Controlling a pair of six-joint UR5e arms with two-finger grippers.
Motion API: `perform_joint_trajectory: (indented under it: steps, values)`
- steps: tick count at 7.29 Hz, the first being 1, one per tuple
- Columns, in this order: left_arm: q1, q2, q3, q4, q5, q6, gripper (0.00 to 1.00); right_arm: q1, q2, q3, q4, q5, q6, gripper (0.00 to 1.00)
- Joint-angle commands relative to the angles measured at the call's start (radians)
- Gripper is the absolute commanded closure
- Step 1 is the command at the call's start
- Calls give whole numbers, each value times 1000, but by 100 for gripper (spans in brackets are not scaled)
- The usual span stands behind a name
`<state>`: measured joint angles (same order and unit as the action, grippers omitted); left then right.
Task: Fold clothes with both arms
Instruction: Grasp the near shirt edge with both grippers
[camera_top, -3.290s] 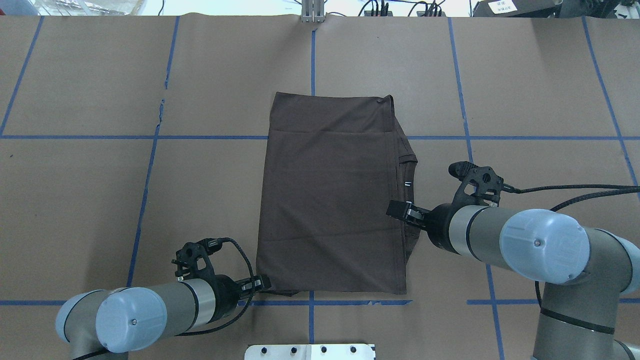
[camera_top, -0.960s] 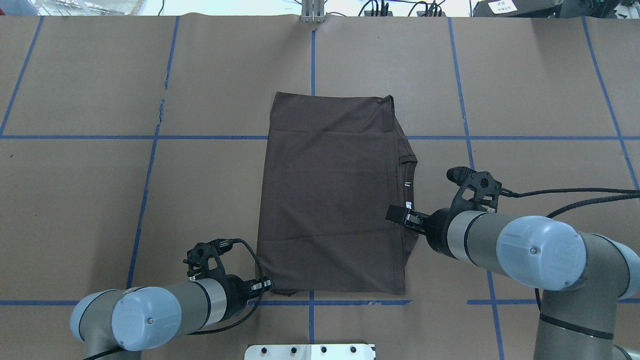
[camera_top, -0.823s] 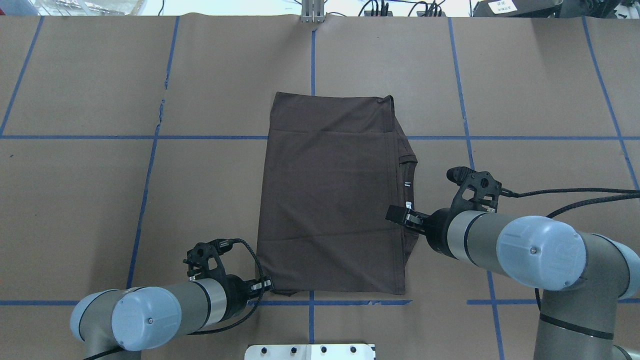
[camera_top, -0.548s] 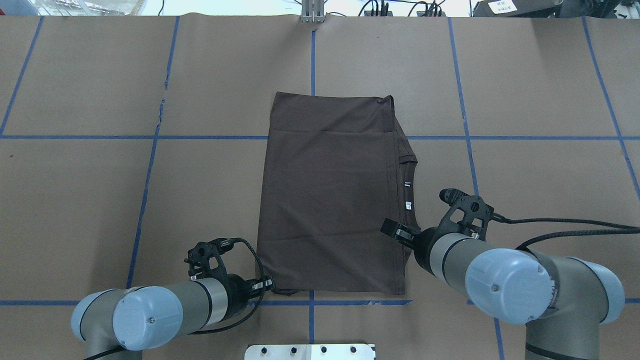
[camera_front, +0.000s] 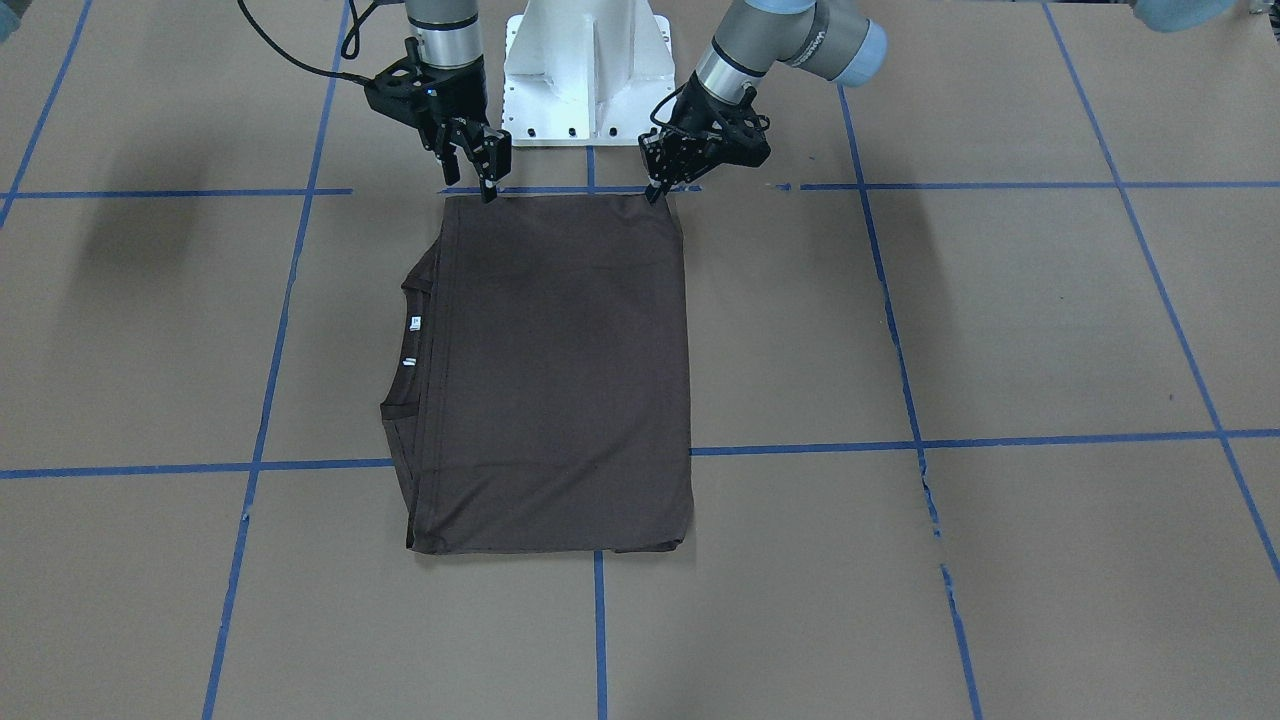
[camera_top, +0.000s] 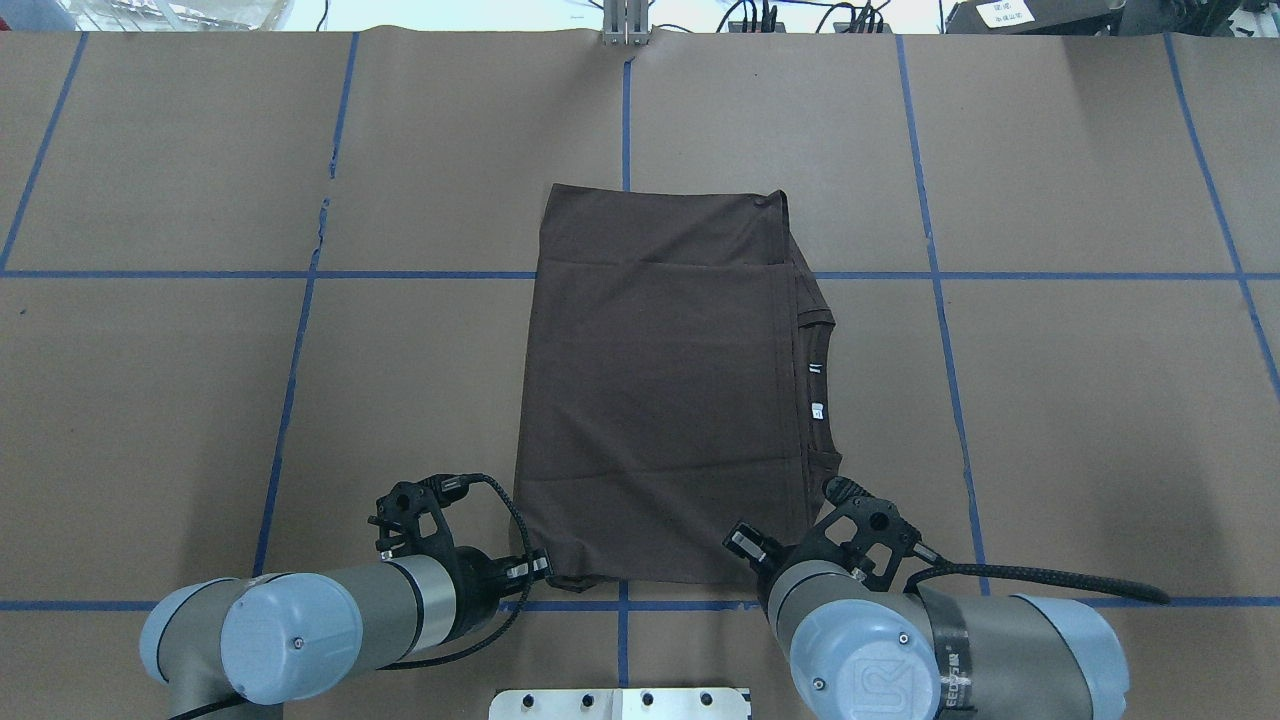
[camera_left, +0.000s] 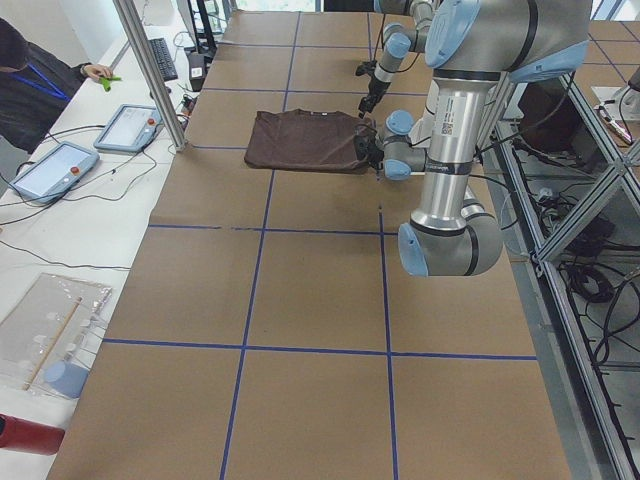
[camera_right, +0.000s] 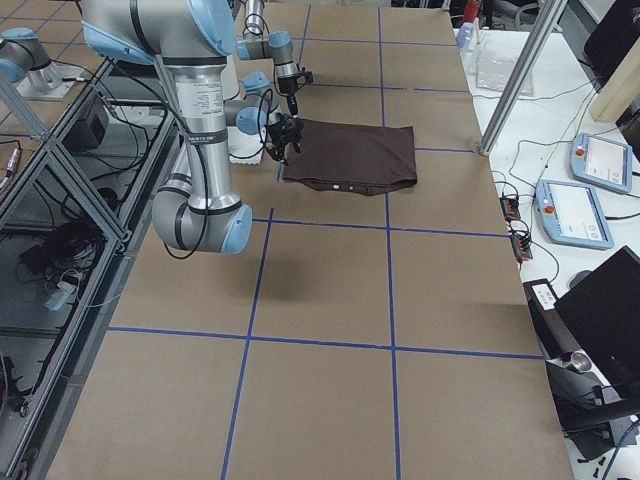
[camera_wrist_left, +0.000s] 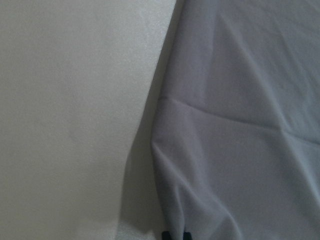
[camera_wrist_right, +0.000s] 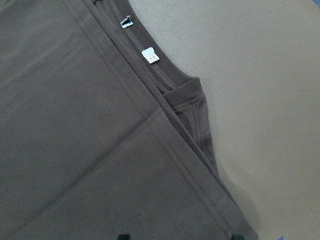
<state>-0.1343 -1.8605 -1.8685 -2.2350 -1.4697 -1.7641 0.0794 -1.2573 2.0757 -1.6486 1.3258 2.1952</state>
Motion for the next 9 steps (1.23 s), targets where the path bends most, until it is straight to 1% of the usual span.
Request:
perform_joint_trajectory:
  steps: [1, 4, 9]
  values:
    - [-1, 3, -15, 0, 3, 0, 100, -23, 6, -43, -14, -2, 43, 33]
    - [-1, 6, -21, 0, 3, 0, 100, -23, 16, -58, -14, -11, 43, 33]
    - [-1, 7, -23, 0, 5, 0, 100, -9, 39, -117, -14, -19, 37, 33]
